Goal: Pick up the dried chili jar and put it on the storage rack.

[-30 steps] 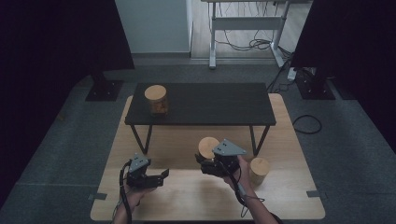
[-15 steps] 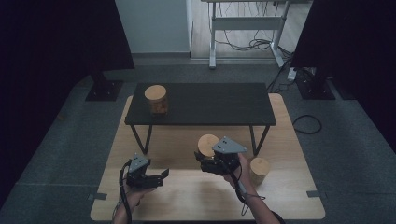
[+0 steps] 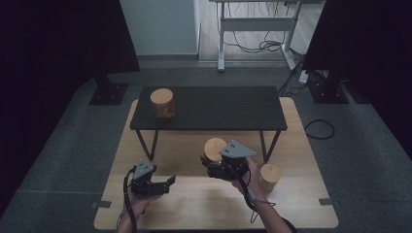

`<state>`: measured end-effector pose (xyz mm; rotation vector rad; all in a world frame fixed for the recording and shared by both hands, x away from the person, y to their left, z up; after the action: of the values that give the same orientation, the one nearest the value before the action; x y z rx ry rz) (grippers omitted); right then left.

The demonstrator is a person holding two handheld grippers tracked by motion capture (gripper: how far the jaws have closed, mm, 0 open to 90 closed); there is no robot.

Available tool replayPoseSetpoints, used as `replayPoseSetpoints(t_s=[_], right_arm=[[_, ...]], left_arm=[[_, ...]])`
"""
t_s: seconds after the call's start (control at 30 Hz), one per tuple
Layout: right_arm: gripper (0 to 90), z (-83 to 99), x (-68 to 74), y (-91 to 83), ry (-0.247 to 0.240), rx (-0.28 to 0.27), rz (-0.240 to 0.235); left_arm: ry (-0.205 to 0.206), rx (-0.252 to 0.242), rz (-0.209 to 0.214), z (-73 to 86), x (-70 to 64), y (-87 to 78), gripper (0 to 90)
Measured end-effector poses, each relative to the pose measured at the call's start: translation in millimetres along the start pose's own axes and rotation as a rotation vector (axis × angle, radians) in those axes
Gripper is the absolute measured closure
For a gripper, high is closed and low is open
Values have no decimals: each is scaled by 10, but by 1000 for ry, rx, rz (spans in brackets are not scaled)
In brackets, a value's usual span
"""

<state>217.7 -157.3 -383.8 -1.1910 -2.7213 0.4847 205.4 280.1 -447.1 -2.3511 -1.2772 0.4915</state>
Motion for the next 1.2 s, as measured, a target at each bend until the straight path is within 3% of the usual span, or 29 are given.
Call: replayPoseSetpoints(t_s=[1.2], right_arm=[[244,-148,-30,-40,-14,-14,4]], left_arm=[[1,-1,-2,1,-12,0,99]])
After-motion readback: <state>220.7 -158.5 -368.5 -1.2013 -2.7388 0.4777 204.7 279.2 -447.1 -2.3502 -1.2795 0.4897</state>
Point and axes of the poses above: each handheld gripper's, and its own axes: y roughly forward along the jaws, z roughly out of its underside, x roughly to its left, the point moved 2 cm from there along y, roughly forward along the jaws, and after that the axes turned 1 degree about y, right-handed, at the moved point
